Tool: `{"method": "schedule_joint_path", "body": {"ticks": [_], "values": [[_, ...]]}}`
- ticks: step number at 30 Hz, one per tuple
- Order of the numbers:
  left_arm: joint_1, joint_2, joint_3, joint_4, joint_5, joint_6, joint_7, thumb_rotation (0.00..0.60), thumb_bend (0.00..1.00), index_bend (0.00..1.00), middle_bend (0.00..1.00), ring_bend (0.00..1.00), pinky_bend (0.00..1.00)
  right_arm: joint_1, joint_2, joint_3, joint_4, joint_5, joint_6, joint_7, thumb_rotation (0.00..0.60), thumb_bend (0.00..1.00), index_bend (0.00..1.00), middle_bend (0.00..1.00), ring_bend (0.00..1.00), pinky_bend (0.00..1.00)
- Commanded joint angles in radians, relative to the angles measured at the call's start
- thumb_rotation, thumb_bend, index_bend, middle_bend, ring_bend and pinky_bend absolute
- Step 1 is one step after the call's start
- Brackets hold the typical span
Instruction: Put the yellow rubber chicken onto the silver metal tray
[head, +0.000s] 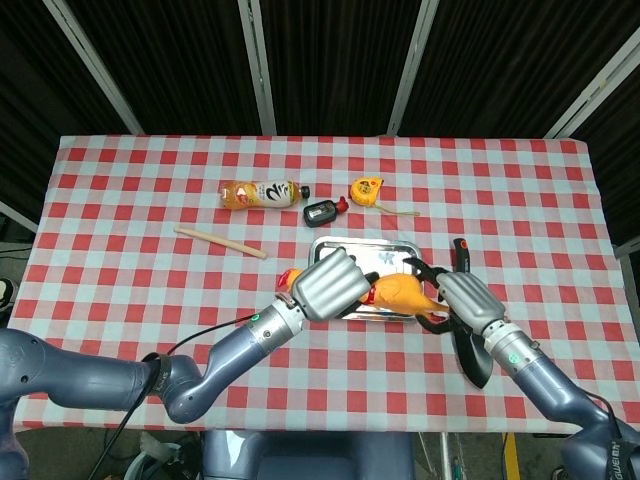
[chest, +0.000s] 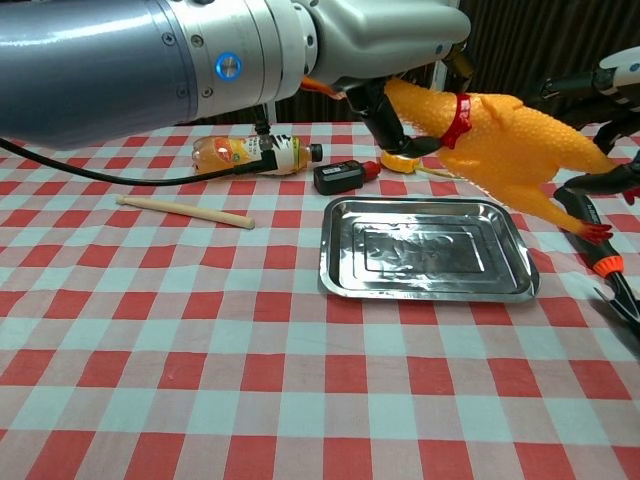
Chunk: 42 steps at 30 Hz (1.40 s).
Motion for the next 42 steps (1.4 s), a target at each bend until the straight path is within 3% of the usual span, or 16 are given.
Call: {"method": "schedule_joint_path", "body": {"ticks": [1,11,18,29,35,42], "values": [[0.0,-0.004,0.0,0.002,0.0,0.001,0.003,0.6,0.64,0.6,0.72,0.65,0.73,-0.003,0.022,-0.004,0.009,-0.04,-0.031,0.039,0.6,0.28,0.0,0.18,0.11,0.34],[-0.002,-0.018,-0.004,0.012,-0.004,-0.003,0.011,0.6,0.64,0.6,0.72,0.65,0.73,-0.007,0.026,-0.004,0.02,-0.078,-0.043,0.081,0.6,0.28,0.01,0.18,0.12,0.34],[-0.003,-0.021,-0.013,0.007,-0.008,-0.027,-0.027,0.6,0.64,0.6,0.72,0.65,0.73,0.0,0.001,0.011,0.05,-0.061,-0.039,0.103,0.6,0.28,0.12,0.2,0.2,0.37],[-0.004,-0.023,-0.01,0.014,0.015,-0.032,-0.035,0.6,0.64,0.6,0.72,0.65,0.73,0.008,-0.014,0.017,0.054,-0.048,-0.041,0.097,0.6,0.28,0.2,0.26,0.26,0.38],[-0.001,-0.026,-0.012,0.019,0.019,-0.028,-0.039,0.6,0.64,0.6,0.72,0.65,0.73,0.009,-0.031,0.015,0.065,-0.023,-0.035,0.074,0.6,0.3,0.39,0.39,0.38,0.44],[0.002,-0.025,-0.016,0.022,0.019,-0.029,-0.05,0.6,0.64,0.6,0.72,0.65,0.73,0.004,-0.046,0.014,0.071,0.007,-0.011,0.044,0.6,0.43,0.66,0.58,0.57,0.59]]}}
